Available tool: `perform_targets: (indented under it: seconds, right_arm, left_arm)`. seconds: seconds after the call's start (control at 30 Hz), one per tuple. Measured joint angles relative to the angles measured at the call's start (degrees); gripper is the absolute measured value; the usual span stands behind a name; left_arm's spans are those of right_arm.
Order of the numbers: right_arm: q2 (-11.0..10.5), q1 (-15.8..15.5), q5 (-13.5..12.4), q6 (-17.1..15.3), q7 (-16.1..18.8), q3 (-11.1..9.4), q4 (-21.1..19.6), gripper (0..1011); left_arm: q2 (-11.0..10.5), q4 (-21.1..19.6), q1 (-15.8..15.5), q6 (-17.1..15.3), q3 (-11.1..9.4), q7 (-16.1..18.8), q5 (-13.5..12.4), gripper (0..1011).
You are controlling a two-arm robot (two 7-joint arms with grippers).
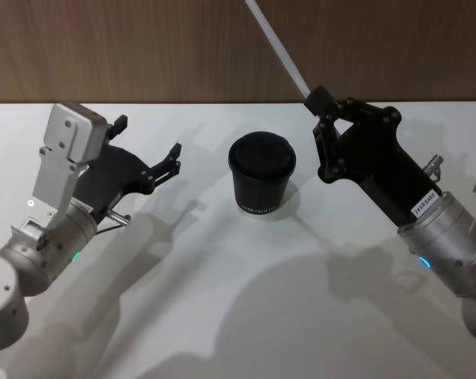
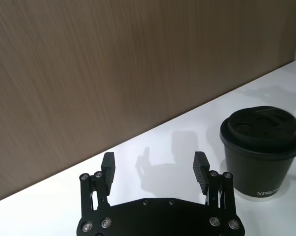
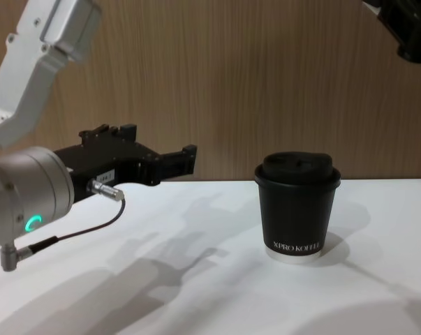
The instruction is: Pick up the straw with one hand, pass it to the other hand, and insert it into the cup.
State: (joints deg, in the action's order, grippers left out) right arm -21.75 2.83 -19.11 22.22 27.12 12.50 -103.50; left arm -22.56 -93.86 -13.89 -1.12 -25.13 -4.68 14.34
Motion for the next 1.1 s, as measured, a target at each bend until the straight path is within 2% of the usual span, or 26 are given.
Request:
perform_targets:
  seconds: [0.2,0.43,0.47,0.67,0.73,0.77,0.87,0.97,1.1]
  right_arm:
    - [0.0,0.0,-0.1,0.0,0.1,0.1,0.0,0]
    - [-0.1,0.0,-0.1,-0.1,0.1,0.1,-0.1,0]
    - [-0.1,0.1,-0.1,-0.1,0.1,0.2,-0.1,0]
    - [-0.1,0.1,-0.1,-0.1,0.1,0.2,-0.1,0]
    - [-0.1,0.1,-0.1,-0.1,0.1,0.2,-0.1,0]
    - [-0.1,0.1,-0.1,-0.1,0.2,0.2,-0.1,0]
    - [-0.1,0.1,-0.1,-0.1,0.2,0.2,-0.1,0]
    - [-0.1,0.1,-0.1,-0.1,0.2,0.2,-0.1,0]
    - [-0.1,0.1,-0.1,-0.1,0.2,0.2,-0.1,0]
  left_arm:
    - [-0.4,-0.7,-0.4,-0.5,0.7,-3.5,2.9,1002]
    - [-0.7,-1.8,-0.9,-1.3,1.9,-9.1,8.0,1001]
    - [-0.7,-1.8,-0.9,-1.3,1.9,-9.1,8.0,1002]
    - [-0.5,-2.3,-1.5,-2.1,3.1,-14.5,14.1,1002]
    - [-0.5,-2.4,-1.7,-2.3,3.3,-15.6,15.1,1002]
    - [-0.4,-2.4,-1.9,-2.5,3.4,-16.9,16.6,1001]
    - [-0.3,-2.5,-2.3,-2.8,3.7,-18.6,18.3,1002]
    - [-0.2,-2.5,-3.0,-3.3,3.9,-21.7,21.4,1001]
    - [-0.1,-2.5,-3.6,-3.6,3.9,-23.9,23.4,1001]
